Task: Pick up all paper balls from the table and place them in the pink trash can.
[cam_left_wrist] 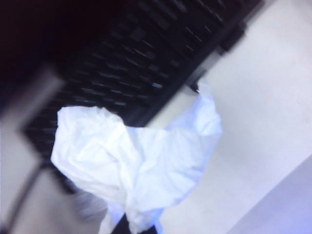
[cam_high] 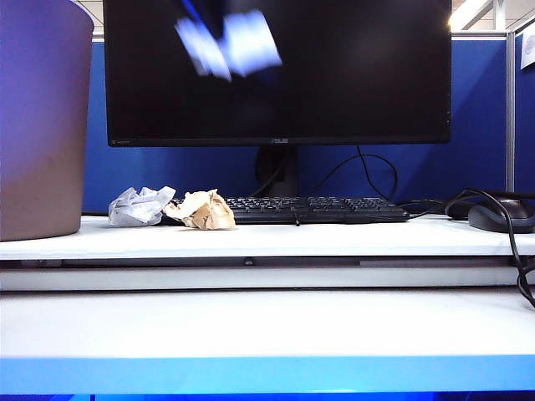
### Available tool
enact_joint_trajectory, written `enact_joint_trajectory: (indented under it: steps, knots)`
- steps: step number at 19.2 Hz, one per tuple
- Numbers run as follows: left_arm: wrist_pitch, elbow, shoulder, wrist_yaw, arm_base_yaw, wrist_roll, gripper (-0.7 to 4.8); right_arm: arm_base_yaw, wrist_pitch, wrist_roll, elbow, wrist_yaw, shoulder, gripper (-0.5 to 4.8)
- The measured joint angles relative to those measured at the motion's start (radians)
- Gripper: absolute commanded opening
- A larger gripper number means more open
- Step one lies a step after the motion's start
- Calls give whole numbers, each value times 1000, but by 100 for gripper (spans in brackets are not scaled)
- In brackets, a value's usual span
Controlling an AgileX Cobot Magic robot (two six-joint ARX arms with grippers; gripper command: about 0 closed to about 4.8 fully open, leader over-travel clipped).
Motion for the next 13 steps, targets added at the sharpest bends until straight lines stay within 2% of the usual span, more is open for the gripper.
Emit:
enact_joint_trajectory:
  steps: [3,5,9,13]
  knots:
    - [-17,0,-179,-99,0,14,-5,0,180,85,0,-17,0,-5]
    - [-39,1,-284,-187,0,29,-5,2,267,144,0,-72,0,-5]
    - [-92,2,-401,-332,11,52,-5,5,465,294,0,-117,1,-5]
    - [-206,-2,-411,-351,140,26,-5,4,527,360,0,-117,1,-5]
